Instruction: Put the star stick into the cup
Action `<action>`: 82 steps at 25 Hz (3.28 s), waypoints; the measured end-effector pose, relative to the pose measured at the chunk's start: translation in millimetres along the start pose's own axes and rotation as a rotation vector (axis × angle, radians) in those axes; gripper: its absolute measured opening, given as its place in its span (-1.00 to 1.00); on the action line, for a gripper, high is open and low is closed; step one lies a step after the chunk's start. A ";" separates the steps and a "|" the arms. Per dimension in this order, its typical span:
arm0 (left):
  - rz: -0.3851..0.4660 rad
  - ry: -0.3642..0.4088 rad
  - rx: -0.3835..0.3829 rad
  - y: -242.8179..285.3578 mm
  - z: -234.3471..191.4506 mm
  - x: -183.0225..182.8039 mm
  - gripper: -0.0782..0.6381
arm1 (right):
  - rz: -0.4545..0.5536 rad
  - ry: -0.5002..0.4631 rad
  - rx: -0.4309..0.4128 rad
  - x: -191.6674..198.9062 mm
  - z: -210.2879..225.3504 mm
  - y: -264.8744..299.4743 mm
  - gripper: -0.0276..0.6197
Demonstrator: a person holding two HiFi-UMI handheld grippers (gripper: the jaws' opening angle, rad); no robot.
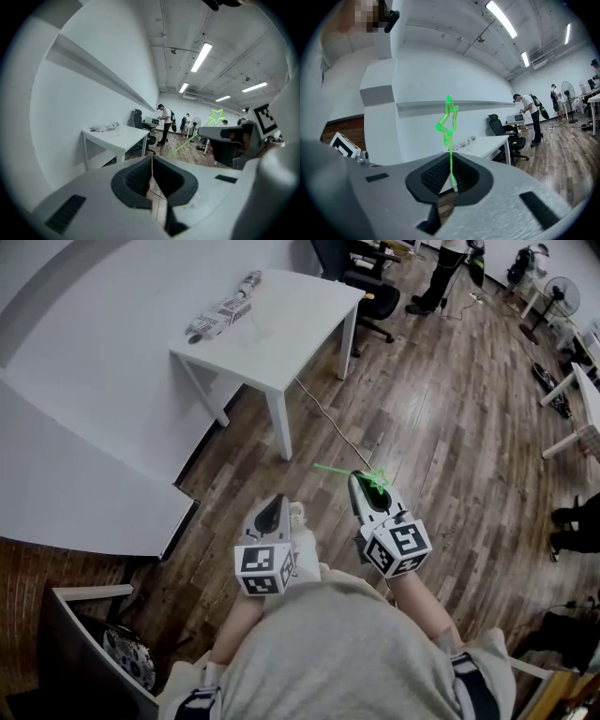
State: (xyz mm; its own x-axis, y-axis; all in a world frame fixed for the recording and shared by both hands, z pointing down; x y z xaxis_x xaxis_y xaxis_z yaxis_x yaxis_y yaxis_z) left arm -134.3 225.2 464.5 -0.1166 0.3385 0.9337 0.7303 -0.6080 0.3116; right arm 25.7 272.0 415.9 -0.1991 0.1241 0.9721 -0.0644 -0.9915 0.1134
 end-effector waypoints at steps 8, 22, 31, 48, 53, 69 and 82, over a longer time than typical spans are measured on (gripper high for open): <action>0.011 -0.014 0.000 46.6 -26.0 -16.0 -0.76 | -0.003 0.002 0.022 -6.7 25.3 51.1 -0.88; 0.024 -0.032 -0.015 153.5 -114.3 -73.6 -0.76 | 0.019 -0.035 0.028 -43.9 56.8 195.0 -0.88; 0.026 -0.041 -0.005 211.8 -174.9 -107.0 -0.76 | 0.028 -0.052 0.059 -62.1 67.6 276.8 -0.88; -0.013 -0.030 0.017 312.4 -246.5 -141.0 -0.76 | 0.031 -0.044 0.070 -75.8 100.9 393.5 -0.88; -0.020 -0.033 0.013 332.7 -257.7 -149.2 -0.76 | 0.027 -0.034 0.066 -77.4 109.5 416.0 -0.88; -0.003 -0.098 -0.093 420.6 -282.4 -178.9 -0.76 | 0.007 -0.066 -0.068 -99.9 160.8 517.6 -0.88; 0.026 -0.165 -0.263 467.8 -314.6 -204.4 -0.76 | -0.042 -0.072 -0.242 -109.2 181.7 611.6 -0.88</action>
State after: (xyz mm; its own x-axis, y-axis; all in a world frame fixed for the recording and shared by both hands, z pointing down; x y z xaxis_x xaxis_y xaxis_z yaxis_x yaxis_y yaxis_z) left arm 19.4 -354.4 474.9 0.0265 0.4193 0.9075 0.5301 -0.7755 0.3428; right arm 185.7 -355.2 416.4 -0.1217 0.1537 0.9806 -0.3048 -0.9460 0.1104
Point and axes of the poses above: the fingertips, and each gripper's own axes: y forward along the fingers, z to its right, x out of its underside, the point moved 3 cm from there along -y, backward along the fingers, and after that the axes turned 4 degrees about x, right-handed, at the moved point
